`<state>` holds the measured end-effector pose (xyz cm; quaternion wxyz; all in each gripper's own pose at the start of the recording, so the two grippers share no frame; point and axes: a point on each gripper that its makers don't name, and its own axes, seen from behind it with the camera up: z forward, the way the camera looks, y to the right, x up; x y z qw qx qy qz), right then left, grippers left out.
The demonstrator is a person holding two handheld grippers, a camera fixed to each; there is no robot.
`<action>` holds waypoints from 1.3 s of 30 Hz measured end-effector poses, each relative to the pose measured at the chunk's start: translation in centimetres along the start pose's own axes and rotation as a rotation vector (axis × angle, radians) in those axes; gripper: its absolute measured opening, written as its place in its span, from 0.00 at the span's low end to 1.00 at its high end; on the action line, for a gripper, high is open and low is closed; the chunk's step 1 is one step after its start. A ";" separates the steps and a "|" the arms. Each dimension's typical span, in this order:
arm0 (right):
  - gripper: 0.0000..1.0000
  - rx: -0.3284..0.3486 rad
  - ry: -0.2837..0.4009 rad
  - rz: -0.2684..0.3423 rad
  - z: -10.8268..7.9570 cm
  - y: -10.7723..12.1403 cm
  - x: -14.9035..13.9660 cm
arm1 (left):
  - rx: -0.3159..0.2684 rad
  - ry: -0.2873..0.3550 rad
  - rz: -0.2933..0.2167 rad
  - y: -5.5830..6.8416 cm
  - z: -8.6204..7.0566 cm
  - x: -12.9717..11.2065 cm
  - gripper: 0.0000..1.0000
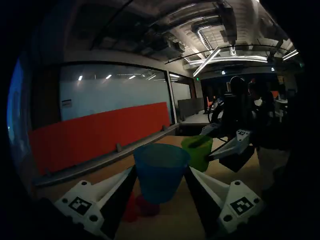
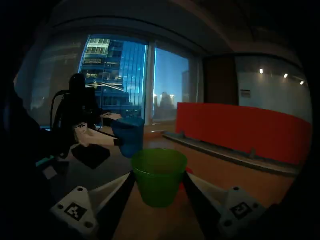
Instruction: Pour water
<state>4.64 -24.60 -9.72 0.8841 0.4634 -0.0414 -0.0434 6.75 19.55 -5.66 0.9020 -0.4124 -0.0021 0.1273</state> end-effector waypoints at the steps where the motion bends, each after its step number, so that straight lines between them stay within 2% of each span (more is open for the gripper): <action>1: 0.87 0.003 0.000 0.001 0.1 -0.1 0.0 | 0.001 0.001 0.013 0.0 0.0 0.2 0.83; 15: 0.87 0.060 -0.011 -0.001 1.3 -1.4 -0.1 | 0.030 0.002 0.221 -0.4 0.2 3.4 0.84; 29: 0.87 0.093 -0.010 -0.002 2.3 -2.4 -0.1 | 0.074 -0.008 0.420 -1.3 0.1 6.3 0.83; 39: 0.87 0.108 -0.012 -0.003 2.6 -3.0 -0.2 | 0.091 -0.007 0.518 -1.3 -0.2 7.7 0.83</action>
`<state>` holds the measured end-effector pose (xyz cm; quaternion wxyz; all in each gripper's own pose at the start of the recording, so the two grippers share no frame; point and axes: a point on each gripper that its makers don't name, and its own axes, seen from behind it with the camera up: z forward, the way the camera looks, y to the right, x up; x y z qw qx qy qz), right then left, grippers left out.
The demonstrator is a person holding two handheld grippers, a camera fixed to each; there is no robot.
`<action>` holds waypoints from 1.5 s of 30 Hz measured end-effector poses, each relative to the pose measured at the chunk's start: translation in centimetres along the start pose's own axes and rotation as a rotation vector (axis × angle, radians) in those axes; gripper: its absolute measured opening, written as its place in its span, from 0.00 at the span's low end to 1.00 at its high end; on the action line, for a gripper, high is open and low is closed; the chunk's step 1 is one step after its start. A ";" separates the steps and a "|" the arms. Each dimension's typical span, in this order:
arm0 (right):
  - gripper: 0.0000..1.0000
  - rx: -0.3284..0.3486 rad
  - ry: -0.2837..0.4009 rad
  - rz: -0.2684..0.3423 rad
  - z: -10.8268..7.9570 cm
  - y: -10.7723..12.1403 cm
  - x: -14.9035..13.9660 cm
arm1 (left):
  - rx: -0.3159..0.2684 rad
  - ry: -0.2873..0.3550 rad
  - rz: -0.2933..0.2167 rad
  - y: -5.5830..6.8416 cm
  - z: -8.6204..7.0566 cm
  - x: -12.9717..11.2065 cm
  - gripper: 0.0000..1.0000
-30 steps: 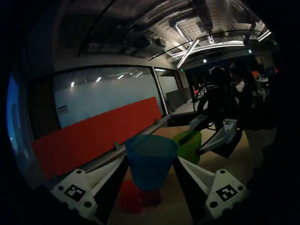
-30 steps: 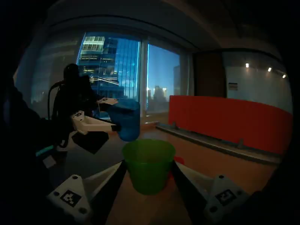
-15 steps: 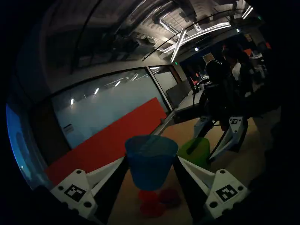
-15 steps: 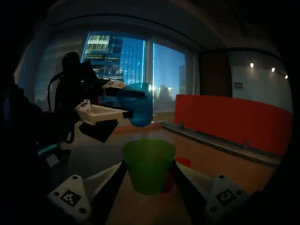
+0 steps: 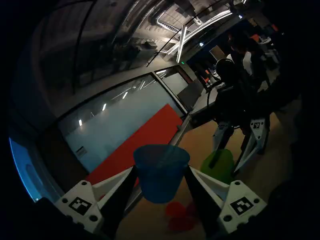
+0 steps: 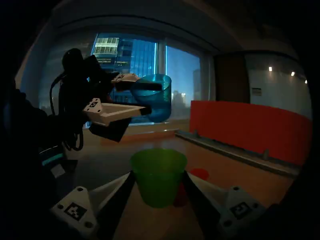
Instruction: Pour water
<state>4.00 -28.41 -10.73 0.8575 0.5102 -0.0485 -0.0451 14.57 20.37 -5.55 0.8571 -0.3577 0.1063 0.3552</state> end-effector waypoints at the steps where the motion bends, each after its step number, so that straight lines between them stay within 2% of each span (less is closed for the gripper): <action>1: 0.87 0.001 -0.001 0.000 0.0 -0.1 0.0 | 0.002 -0.002 0.011 -0.1 0.0 0.1 0.83; 6: 0.87 0.006 -0.004 -0.002 0.3 -0.3 -0.2 | 0.008 -0.010 0.066 -0.3 0.1 0.4 0.83; 27: 0.87 0.026 0.010 0.008 1.1 -0.8 -0.2 | 0.017 -0.013 0.241 -0.8 0.9 2.3 0.83; 45: 0.87 0.025 0.021 0.006 1.0 -0.4 0.3 | 0.012 -0.002 0.332 -0.9 1.3 3.7 0.83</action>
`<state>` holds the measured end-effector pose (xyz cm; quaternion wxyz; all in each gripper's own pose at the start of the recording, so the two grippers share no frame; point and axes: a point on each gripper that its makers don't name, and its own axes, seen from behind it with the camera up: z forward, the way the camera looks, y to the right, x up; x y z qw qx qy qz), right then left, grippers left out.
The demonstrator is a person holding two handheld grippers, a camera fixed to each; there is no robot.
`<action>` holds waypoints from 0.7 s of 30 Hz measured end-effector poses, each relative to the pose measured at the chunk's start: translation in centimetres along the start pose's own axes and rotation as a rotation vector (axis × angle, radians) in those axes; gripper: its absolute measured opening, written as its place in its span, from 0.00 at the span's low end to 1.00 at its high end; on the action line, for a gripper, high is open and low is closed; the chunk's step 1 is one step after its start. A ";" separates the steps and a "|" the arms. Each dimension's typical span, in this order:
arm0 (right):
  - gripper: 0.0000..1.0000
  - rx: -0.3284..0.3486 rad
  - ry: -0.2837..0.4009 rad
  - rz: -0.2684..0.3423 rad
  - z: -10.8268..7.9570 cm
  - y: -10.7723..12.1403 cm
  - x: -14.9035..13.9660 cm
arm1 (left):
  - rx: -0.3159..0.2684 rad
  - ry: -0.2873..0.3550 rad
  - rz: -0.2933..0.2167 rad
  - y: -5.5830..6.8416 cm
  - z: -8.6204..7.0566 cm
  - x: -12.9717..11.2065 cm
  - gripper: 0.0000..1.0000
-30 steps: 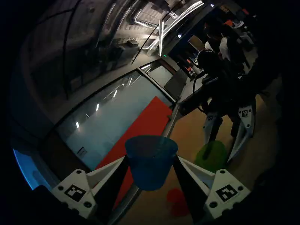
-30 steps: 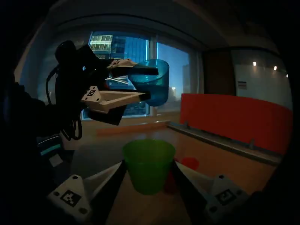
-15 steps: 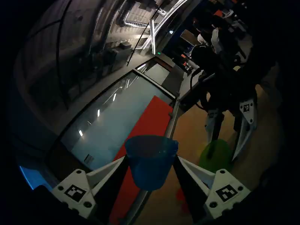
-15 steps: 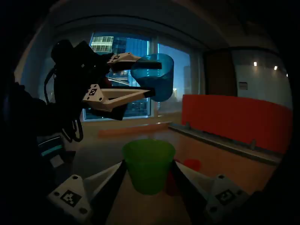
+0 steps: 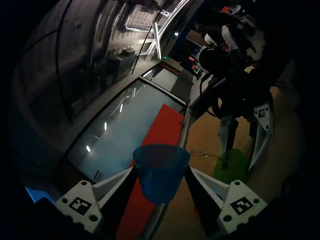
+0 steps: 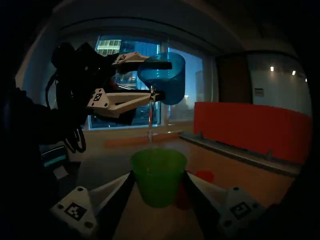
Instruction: Pour water
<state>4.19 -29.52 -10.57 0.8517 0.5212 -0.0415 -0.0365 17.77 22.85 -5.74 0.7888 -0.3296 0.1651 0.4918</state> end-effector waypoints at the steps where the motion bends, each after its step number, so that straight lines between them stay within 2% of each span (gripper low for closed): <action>1: 0.87 0.000 0.000 -0.001 0.0 0.0 0.0 | 0.000 0.000 0.005 0.0 0.0 0.0 0.83; 21: 0.86 0.002 0.003 -0.008 0.0 0.2 0.3 | 0.016 -0.004 0.074 -0.5 0.3 0.6 0.83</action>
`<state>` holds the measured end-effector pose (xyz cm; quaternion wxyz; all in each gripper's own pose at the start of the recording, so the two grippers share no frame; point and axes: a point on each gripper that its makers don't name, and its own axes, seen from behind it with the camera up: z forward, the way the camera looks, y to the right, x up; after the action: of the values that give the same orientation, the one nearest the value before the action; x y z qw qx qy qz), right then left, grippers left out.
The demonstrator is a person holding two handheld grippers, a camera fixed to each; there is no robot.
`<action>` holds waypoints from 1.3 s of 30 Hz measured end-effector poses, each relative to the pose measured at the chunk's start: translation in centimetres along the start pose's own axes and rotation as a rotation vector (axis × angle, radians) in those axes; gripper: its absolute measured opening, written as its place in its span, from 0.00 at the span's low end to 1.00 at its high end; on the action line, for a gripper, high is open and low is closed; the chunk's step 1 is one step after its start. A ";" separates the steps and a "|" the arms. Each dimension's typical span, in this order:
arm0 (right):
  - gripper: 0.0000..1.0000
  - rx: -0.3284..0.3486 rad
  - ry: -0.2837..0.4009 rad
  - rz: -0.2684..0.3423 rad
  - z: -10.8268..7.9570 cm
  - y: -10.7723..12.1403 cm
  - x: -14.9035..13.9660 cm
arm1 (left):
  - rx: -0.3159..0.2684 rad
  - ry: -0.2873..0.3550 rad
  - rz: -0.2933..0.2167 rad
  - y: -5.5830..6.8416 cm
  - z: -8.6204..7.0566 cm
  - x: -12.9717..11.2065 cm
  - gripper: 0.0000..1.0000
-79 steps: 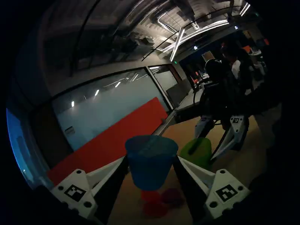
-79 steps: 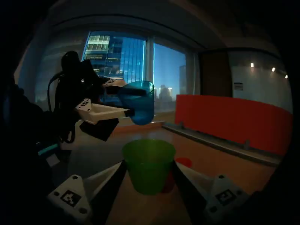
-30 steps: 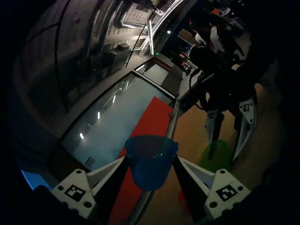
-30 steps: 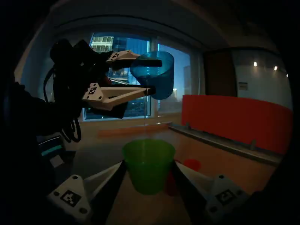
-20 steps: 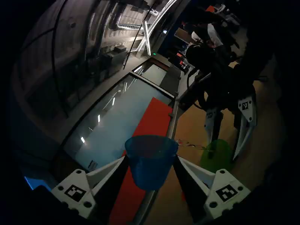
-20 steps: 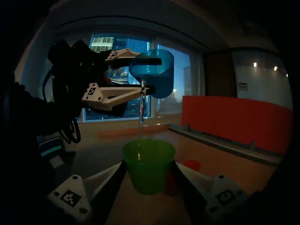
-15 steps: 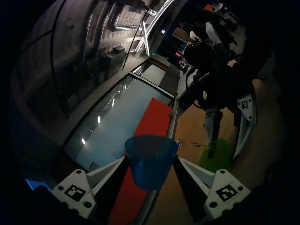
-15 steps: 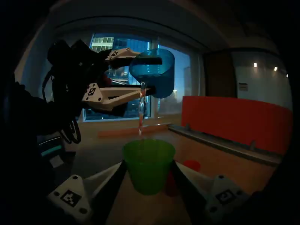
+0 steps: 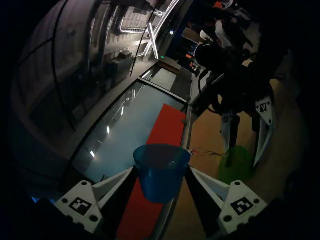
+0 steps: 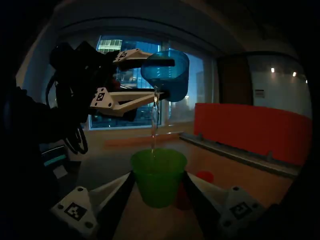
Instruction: Pour water
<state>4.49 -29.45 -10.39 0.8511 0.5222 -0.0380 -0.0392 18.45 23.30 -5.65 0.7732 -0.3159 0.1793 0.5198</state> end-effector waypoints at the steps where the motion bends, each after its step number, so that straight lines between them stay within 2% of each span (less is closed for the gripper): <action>1: 0.86 0.000 0.000 0.000 0.0 0.0 0.0 | 0.000 0.000 0.004 0.0 0.0 0.0 0.83; 20: 0.86 -0.002 0.004 -0.011 -0.2 0.3 0.5 | 0.023 -0.003 0.068 -1.1 0.2 0.9 0.83; 39: 0.86 -0.004 0.009 -0.012 -0.3 0.4 0.5 | 0.040 -0.011 0.150 -1.3 -0.1 1.1 0.83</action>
<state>5.01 -29.10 -10.19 0.8521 0.5207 -0.0310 -0.0420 20.10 23.66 -5.94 0.7392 -0.2830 0.2087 0.5744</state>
